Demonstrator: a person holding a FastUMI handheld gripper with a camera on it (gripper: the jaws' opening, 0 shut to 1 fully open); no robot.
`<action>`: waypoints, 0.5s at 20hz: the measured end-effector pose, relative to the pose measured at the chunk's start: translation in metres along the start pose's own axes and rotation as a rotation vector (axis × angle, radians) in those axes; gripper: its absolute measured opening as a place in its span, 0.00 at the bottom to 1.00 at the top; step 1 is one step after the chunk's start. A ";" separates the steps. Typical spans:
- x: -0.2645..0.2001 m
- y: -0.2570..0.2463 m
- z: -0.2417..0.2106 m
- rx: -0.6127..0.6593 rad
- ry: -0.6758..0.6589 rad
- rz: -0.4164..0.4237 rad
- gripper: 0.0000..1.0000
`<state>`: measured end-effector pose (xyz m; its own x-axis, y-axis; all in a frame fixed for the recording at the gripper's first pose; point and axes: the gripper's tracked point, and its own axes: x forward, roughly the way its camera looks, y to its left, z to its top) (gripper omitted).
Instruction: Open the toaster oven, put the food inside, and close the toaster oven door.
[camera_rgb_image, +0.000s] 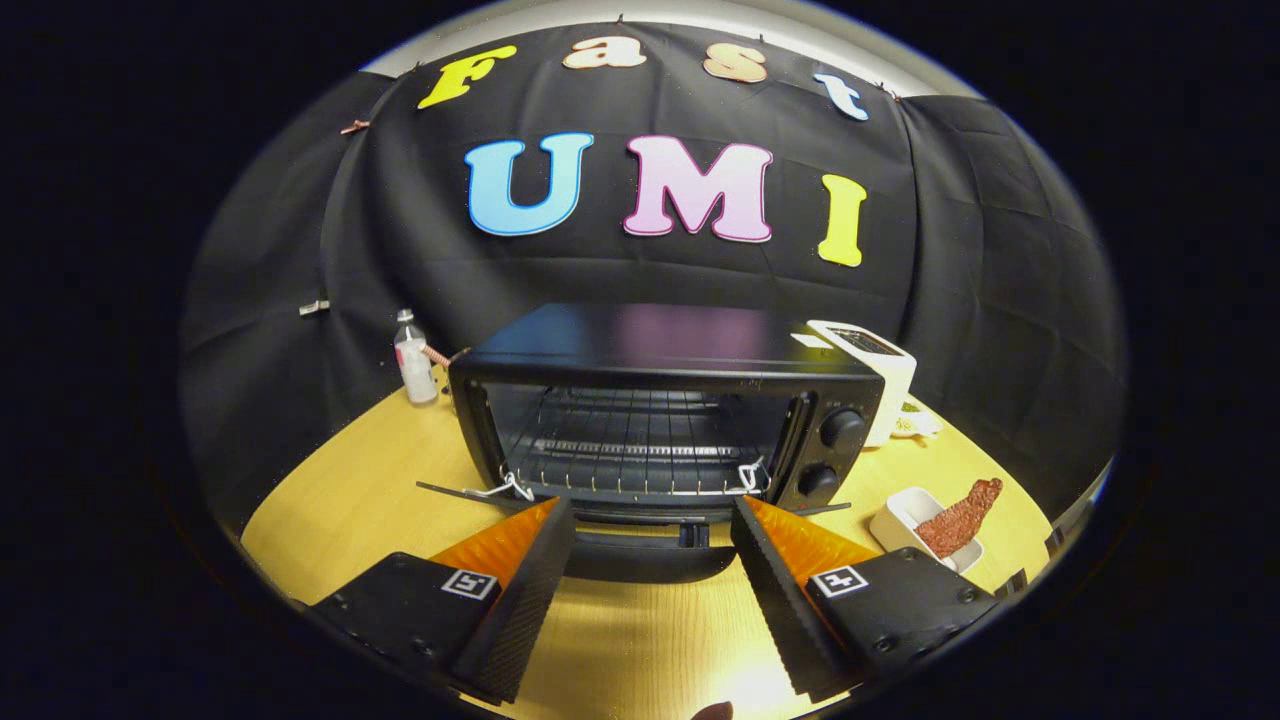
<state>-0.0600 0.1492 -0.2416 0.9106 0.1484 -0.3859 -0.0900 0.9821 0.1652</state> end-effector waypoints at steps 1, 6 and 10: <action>-0.002 0.000 -0.007 -0.004 0.017 0.002 0.98; -0.013 0.002 -0.050 -0.022 0.131 0.024 0.97; -0.014 0.003 -0.076 -0.040 0.210 0.039 0.97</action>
<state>-0.1039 0.1591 -0.3051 0.8024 0.2027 -0.5613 -0.1429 0.9784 0.1491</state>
